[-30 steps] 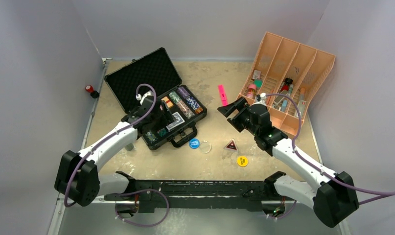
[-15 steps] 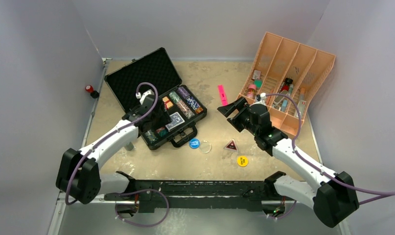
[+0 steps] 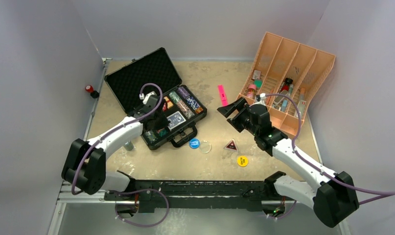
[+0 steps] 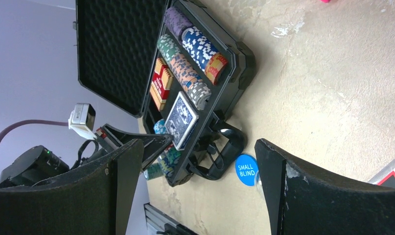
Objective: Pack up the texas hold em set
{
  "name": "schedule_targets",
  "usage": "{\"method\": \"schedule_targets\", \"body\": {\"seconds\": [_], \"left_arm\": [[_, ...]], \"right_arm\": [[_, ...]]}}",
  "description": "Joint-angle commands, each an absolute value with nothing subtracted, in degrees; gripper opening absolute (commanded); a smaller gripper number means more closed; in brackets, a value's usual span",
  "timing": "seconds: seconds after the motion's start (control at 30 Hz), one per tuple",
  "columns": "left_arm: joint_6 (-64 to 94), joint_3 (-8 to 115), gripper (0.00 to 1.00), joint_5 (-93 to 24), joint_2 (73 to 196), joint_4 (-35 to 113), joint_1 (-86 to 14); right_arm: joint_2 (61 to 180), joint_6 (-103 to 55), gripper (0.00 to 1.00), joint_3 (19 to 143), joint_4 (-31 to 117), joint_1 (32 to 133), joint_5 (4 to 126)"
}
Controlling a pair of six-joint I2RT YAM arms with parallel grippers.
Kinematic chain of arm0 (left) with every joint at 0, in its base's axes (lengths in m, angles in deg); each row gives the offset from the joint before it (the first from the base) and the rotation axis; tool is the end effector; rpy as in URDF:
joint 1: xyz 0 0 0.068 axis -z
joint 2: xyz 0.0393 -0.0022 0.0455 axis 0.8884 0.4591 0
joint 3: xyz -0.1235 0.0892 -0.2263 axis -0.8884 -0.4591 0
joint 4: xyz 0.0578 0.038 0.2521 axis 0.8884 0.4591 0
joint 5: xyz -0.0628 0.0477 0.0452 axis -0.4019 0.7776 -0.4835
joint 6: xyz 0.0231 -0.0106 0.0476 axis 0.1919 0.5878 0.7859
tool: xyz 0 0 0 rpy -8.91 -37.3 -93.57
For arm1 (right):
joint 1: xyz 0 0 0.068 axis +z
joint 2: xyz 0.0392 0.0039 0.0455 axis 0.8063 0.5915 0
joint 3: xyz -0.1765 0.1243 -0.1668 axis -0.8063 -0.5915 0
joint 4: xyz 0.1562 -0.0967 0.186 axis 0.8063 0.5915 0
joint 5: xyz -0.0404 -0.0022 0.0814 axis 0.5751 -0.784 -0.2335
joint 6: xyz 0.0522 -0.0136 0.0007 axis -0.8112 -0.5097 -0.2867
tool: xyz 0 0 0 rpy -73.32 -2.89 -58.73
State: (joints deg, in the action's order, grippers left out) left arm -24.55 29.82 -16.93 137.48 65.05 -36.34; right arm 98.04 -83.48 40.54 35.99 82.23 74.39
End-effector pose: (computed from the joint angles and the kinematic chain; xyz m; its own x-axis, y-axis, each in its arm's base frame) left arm 0.2482 -0.1165 0.2145 -0.7259 -0.5041 -0.4679 -0.3475 0.8559 -0.3830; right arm 0.2085 0.1121 0.2637 -0.5193 0.7600 -0.3908 0.0530 0.4850 0.8729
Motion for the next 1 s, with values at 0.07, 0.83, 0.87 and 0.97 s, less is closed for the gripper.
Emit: {"method": "schedule_targets", "body": {"seconds": [0.07, 0.83, 0.87, 0.97], "left_arm": [[-23.78, 30.08, 0.07, -17.88, 139.59, 60.82, -36.65], [-8.44, 42.71, 0.51, -8.45, 124.05, 67.86, -36.65], [-7.44, 41.91, 0.52, -8.94, 122.71, 66.07, -36.65], [-5.32, 39.41, 0.54, -9.68, 118.88, 61.70, -36.65]], "right_arm": [[97.34, -82.30, 0.86, 39.84, 34.41, 82.12, 73.84], [111.01, -45.60, 0.87, 55.98, 56.37, 87.92, 76.29], [111.83, -46.08, 0.87, 57.04, 57.70, 90.05, 78.08], [115.59, -48.81, 0.88, 59.42, 61.02, 94.85, 81.19]]}}
